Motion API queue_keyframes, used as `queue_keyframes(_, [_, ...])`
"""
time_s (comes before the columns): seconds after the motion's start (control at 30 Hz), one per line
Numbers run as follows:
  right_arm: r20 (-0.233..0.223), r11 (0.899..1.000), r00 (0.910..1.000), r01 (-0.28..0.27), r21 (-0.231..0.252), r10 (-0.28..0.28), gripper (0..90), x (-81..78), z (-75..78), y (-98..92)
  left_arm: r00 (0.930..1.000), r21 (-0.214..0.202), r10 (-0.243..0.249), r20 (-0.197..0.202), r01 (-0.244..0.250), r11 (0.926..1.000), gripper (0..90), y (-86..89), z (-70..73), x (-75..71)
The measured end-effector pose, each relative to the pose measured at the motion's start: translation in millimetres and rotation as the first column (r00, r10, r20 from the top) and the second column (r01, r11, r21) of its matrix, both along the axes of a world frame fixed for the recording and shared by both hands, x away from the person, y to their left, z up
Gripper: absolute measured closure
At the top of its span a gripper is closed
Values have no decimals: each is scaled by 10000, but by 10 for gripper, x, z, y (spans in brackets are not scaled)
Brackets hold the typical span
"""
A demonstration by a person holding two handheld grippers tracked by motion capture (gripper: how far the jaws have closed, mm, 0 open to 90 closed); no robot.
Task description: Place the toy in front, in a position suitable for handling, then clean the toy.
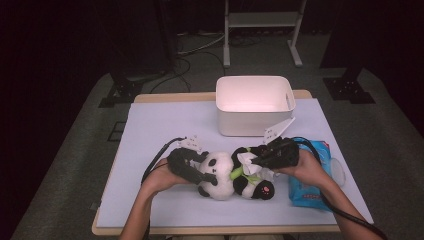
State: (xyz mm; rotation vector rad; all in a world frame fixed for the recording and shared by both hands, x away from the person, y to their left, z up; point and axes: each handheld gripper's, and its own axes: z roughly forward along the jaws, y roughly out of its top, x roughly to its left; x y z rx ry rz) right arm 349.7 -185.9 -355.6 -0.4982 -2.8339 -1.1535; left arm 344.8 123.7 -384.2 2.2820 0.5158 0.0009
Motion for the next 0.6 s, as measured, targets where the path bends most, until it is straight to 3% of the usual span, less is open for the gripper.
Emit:
queue_keyframes(0.3, [-29, 9999, 10000, 90, 111, -90, 862, -23, -28, -28, 10000, -39, -21, 25, 21, 10000, 232, 1, -2, -6])
queue_keyframes(0.43, [38, 9997, 9998, 179, 184, -180, 861, -79, -47, -79, 9998, 124, -112, 152, 110, 9999, 232, -12, 11, -21])
queue_keyframes(0.6, [257, 9996, 9994, 237, -146, -234, 861, -97, 9, -74, 10000, 0, 32, 35, -32, 10000, 233, -3, -1, -18])
